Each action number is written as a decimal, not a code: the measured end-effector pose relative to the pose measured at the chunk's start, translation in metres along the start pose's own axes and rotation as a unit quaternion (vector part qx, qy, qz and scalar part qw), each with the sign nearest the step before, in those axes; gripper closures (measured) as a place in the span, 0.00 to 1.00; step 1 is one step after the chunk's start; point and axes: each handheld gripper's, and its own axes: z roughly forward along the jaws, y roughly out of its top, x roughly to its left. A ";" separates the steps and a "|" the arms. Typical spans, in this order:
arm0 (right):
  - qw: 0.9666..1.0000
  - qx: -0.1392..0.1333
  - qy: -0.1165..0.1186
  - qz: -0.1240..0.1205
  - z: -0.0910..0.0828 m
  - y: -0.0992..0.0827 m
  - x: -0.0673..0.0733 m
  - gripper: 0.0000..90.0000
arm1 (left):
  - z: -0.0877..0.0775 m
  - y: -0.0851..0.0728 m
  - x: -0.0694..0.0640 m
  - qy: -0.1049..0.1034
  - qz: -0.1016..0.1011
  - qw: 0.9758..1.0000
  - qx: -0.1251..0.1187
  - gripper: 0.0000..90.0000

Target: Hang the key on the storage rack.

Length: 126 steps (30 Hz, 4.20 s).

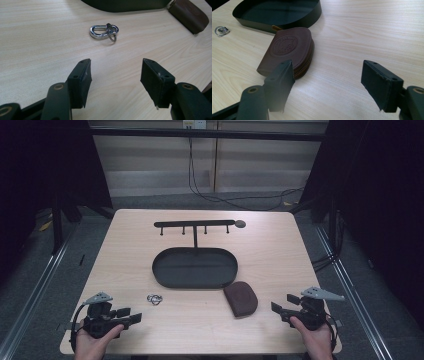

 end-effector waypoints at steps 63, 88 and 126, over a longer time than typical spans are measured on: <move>1.000 0.017 0.010 -0.006 0.005 0.000 0.002 0.28 | 0.058 0.102 -0.011 0.009 0.070 0.976 0.208 0.77; 1.000 0.019 0.011 -0.009 0.005 0.000 0.002 0.28 | 0.093 0.110 -0.009 0.034 0.098 0.952 0.289 0.87; 1.000 0.023 0.015 -0.010 0.006 0.000 0.003 0.28 | 0.063 0.133 -0.028 0.031 0.126 0.946 0.297 0.99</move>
